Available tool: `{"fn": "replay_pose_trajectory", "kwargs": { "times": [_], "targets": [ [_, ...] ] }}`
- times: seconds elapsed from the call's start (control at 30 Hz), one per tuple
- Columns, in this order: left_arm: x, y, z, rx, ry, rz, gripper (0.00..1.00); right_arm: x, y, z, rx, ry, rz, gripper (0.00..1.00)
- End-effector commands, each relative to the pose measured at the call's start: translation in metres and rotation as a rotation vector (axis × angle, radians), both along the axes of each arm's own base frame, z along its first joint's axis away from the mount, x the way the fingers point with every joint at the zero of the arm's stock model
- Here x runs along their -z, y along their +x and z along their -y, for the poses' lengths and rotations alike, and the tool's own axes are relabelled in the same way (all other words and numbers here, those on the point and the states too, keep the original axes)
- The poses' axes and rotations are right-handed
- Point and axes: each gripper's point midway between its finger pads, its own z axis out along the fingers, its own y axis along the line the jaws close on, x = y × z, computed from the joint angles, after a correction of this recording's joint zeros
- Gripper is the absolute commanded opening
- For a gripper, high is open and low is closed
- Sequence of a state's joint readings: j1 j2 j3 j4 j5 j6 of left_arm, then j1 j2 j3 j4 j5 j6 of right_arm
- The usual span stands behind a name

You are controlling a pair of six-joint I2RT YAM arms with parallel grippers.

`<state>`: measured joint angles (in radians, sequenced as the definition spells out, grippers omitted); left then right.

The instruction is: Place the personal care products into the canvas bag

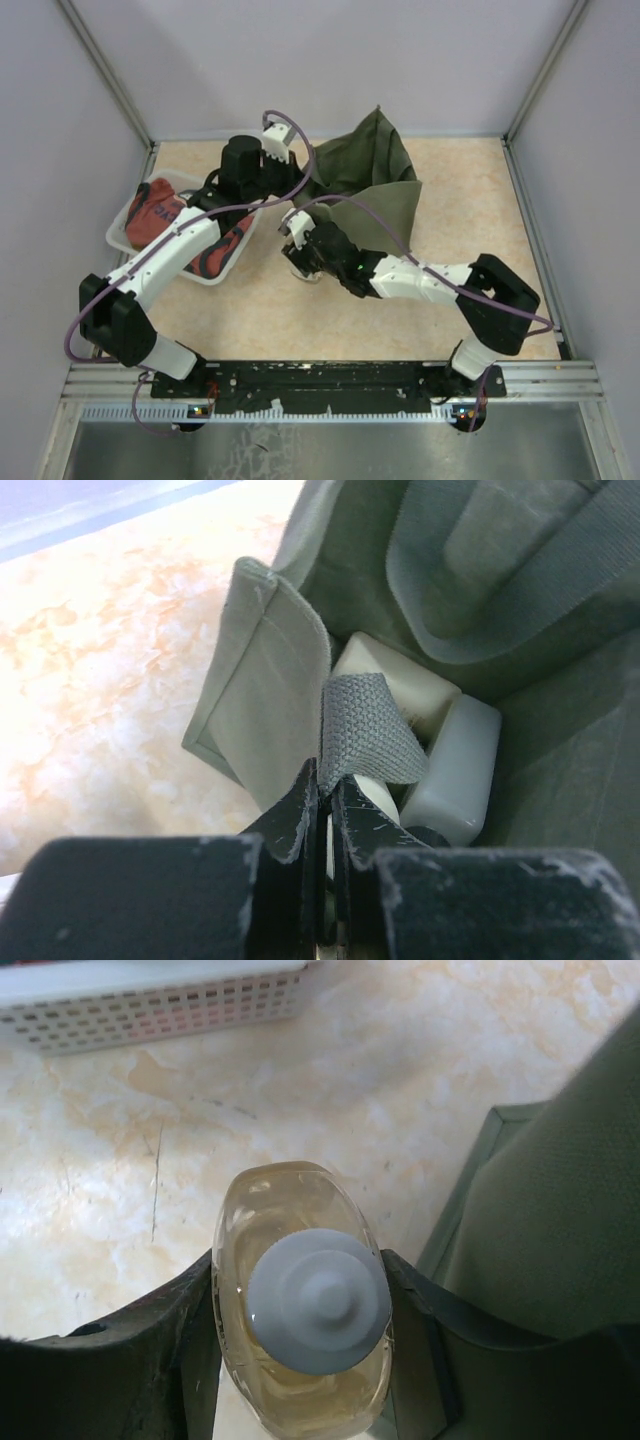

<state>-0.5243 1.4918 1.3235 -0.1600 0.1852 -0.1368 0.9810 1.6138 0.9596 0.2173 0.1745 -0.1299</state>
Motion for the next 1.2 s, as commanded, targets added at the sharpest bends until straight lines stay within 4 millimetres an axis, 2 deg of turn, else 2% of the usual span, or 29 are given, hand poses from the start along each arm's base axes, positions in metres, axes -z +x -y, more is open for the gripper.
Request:
{"fn": "replay_pose_trajectory", "kwargs": {
  "times": [0.0, 0.1, 0.23, 0.3, 0.4, 0.57, 0.67, 0.77, 0.9, 1.1, 1.17],
  "targets": [
    [-0.010, -0.003, 0.000, 0.009, -0.006, 0.026, 0.00, -0.043, -0.015, 0.034, 0.087, 0.042, -0.024, 0.00],
    [-0.009, -0.002, 0.001, 0.010, -0.006, 0.023, 0.00, -0.074, -0.039, 0.047, 0.070, 0.075, -0.077, 0.00],
    [-0.009, -0.002, 0.001, 0.009, -0.010, 0.026, 0.00, -0.136, -0.069, 0.061, 0.018, 0.207, -0.121, 0.00],
    [-0.010, -0.002, 0.001, 0.010, -0.015, 0.027, 0.00, -0.161, -0.075, 0.073, 0.041, 0.240, -0.122, 0.00],
    [-0.011, -0.003, 0.002, 0.015, -0.020, 0.027, 0.00, -0.191, -0.073, 0.097, 0.121, 0.243, -0.085, 0.00],
    [-0.011, -0.004, 0.003, 0.019, -0.022, 0.025, 0.00, -0.254, -0.055, 0.137, 0.263, 0.242, 0.086, 0.00],
    [-0.012, -0.004, 0.003, 0.020, -0.023, 0.027, 0.00, -0.301, -0.039, 0.150, 0.296, 0.269, 0.182, 0.00],
    [-0.013, -0.003, 0.004, 0.020, -0.030, 0.028, 0.00, -0.334, -0.018, 0.153, 0.306, 0.283, 0.253, 0.00],
    [-0.016, -0.005, 0.003, 0.022, -0.031, 0.032, 0.00, -0.356, 0.014, 0.149, 0.295, 0.298, 0.300, 0.00],
    [-0.021, -0.008, 0.002, 0.026, -0.034, 0.039, 0.00, -0.401, 0.045, 0.142, 0.254, 0.370, 0.367, 0.00],
    [-0.022, -0.009, 0.001, 0.026, -0.037, 0.041, 0.00, -0.398, 0.058, 0.137, 0.253, 0.356, 0.366, 0.00]
  ]
}}
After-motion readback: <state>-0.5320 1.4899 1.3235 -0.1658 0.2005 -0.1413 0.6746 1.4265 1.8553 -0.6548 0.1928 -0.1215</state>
